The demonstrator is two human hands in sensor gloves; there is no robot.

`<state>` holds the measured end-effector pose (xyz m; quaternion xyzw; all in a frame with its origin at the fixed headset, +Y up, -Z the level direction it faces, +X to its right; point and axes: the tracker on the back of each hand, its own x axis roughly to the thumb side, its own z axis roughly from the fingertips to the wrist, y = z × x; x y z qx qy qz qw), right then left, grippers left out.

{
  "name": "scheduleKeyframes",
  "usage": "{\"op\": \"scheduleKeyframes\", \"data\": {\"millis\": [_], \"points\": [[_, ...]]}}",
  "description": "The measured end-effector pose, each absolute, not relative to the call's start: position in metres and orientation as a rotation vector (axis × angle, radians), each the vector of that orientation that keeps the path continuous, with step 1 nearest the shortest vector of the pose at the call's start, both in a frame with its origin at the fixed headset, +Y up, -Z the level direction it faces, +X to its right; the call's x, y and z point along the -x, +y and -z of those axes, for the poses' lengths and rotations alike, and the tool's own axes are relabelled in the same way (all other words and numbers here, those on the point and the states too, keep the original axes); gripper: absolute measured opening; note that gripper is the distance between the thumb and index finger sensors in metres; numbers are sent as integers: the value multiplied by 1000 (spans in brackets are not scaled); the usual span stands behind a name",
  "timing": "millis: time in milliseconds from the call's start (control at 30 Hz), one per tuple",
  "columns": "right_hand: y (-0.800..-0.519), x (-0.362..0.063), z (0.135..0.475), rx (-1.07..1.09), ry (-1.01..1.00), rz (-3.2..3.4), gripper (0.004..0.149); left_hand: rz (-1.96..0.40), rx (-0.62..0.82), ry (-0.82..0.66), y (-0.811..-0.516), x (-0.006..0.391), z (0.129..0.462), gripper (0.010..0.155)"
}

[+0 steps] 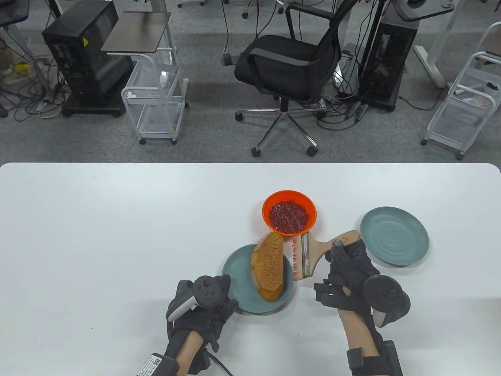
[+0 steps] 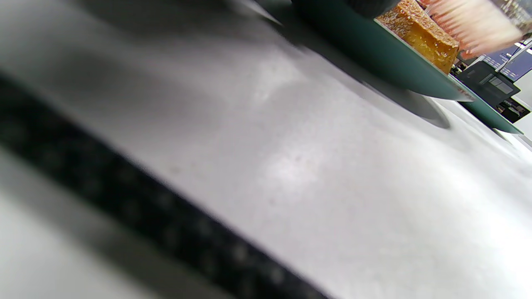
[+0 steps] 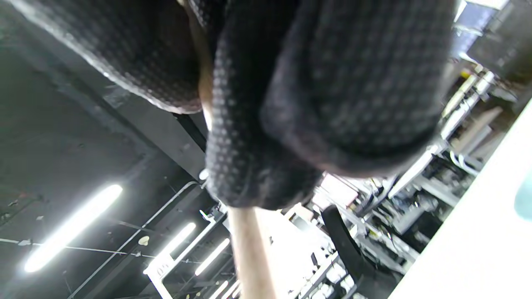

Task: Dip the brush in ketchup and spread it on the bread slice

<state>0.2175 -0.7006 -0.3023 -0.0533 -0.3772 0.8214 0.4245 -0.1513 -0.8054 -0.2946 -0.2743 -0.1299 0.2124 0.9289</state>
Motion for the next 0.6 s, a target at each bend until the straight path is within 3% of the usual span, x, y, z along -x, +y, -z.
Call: {"op": "scheduleKeyframes", "data": {"millis": [233,600], "points": [[-731,-187,314,133,-565,-1748,42,-435,562,-267,-805,151,294,68],[-708,-206,309,71,-803,-1994,42,-435,562,-267,-805,151,294,68]]}}
